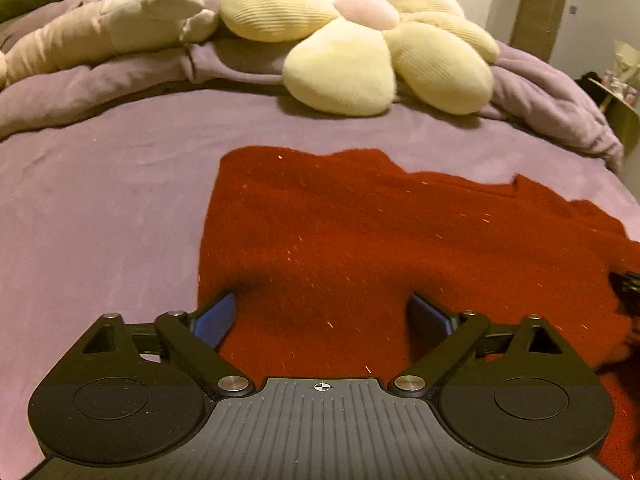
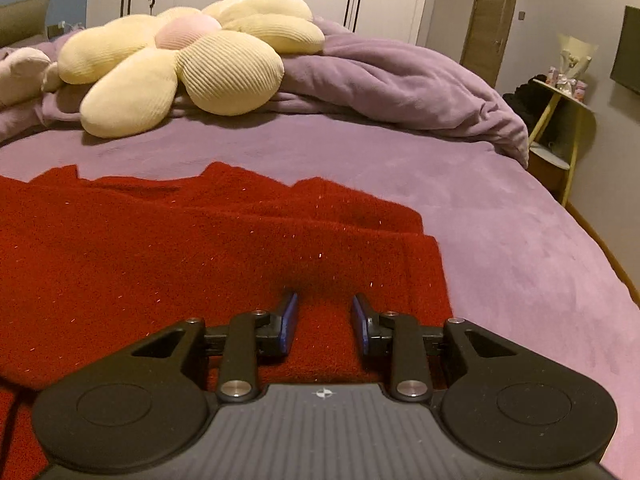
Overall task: Fold small clothes
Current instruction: 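Press and smooth the folded cardigan with both grippers open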
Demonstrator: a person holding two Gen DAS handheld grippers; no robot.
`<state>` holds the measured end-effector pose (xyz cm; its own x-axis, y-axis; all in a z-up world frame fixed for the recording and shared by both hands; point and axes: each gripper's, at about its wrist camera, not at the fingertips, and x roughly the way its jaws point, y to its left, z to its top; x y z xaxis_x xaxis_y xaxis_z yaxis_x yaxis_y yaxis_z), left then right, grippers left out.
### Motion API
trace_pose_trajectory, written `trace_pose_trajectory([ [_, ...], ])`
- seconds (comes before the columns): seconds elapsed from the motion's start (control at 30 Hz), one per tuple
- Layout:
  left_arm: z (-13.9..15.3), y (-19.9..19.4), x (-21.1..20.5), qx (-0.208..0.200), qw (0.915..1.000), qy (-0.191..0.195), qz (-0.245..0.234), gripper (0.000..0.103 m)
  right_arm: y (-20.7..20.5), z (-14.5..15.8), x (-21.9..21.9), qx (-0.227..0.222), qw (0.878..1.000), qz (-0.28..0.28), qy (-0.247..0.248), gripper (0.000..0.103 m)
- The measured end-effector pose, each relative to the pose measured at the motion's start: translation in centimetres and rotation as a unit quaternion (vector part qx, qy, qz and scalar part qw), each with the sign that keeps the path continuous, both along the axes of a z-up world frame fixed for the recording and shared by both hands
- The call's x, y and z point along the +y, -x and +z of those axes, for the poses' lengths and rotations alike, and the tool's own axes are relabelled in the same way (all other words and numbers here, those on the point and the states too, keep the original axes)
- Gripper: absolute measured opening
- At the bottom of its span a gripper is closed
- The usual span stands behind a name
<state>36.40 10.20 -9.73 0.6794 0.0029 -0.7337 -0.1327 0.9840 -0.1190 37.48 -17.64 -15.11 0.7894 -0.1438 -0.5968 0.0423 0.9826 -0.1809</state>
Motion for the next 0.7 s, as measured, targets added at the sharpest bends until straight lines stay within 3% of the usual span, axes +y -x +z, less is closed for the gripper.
trace_pose_trajectory([
  [0.2, -0.1, -0.8, 0.4, 0.010, 0.9995, -0.007, 0.029, 0.101, -1.0, 0.5, -0.6, 0.008, 1.000, 0.015, 0.003, 0.029],
  [0.4, 1.9, 4.2, 0.3, -0.014, 0.9998, 0.007, -0.015, 0.100, 5.0, 2.5, -2.8, -0.011, 0.996, 0.021, -0.087, 0.033],
  [0.53, 1.3, 5.2, -0.1, 0.004, 0.9998, 0.001, -0.019, 0.101, 7.4, 1.7, -2.3, -0.002, 0.998, 0.032, -0.061, 0.033],
  [0.7, 0.2, 3.4, 0.7, 0.036, 0.9983, 0.042, 0.021, 0.102, 5.8, 0.4, -2.1, 0.004, 0.999, 0.027, -0.036, 0.033],
])
